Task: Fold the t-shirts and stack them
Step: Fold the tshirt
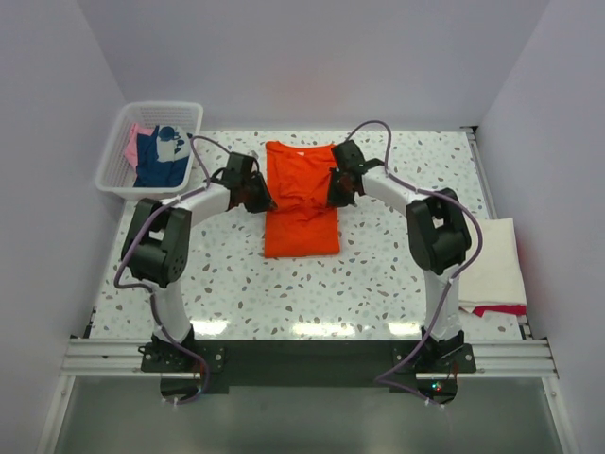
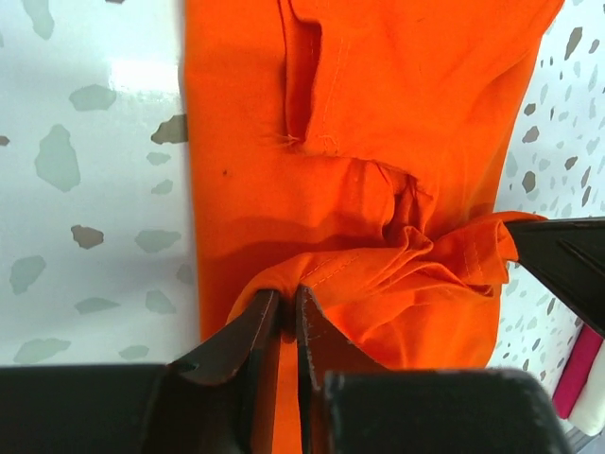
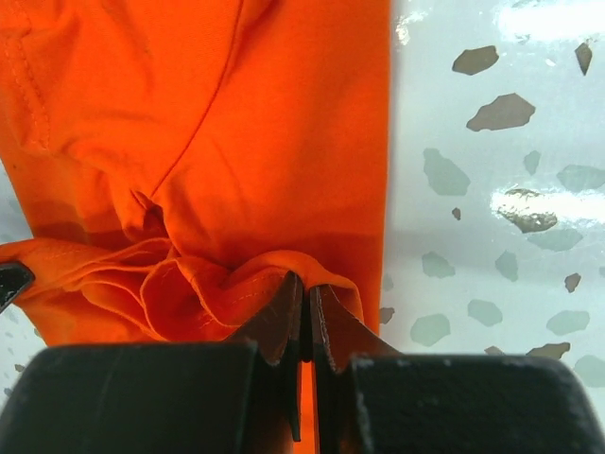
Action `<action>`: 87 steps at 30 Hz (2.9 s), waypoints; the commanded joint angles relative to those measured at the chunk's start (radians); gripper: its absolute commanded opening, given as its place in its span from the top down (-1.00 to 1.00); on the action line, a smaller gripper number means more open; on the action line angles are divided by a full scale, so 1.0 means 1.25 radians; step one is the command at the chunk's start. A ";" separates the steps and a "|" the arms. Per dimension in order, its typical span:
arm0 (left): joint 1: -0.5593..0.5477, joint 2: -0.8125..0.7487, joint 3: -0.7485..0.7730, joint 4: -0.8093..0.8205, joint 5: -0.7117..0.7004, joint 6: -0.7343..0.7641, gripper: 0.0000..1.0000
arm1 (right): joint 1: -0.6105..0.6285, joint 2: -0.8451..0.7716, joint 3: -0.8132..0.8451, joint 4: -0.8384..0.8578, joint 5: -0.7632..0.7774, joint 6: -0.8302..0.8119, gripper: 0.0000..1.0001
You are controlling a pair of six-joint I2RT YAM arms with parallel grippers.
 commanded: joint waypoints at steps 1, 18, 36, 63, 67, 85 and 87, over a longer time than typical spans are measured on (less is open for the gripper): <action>0.022 0.004 0.046 0.076 0.050 0.039 0.65 | -0.022 0.001 0.035 0.038 -0.035 -0.013 0.93; -0.023 -0.172 -0.039 0.033 0.020 0.061 0.44 | 0.033 -0.171 -0.029 -0.012 0.087 -0.079 0.10; -0.043 0.042 0.103 -0.059 -0.010 0.099 0.78 | 0.101 -0.012 0.047 -0.026 0.102 -0.114 0.27; 0.039 0.073 0.204 -0.061 -0.014 0.178 0.30 | 0.045 0.144 0.235 -0.049 0.042 -0.110 0.10; 0.038 0.084 0.200 -0.058 0.006 0.185 0.30 | 0.047 0.147 0.247 -0.055 0.038 -0.109 0.10; 0.021 0.131 0.198 -0.054 0.035 0.219 0.21 | 0.037 0.154 0.251 -0.059 0.037 -0.103 0.11; 0.020 0.133 0.199 -0.050 0.036 0.219 0.20 | 0.037 0.154 0.251 -0.058 0.037 -0.104 0.11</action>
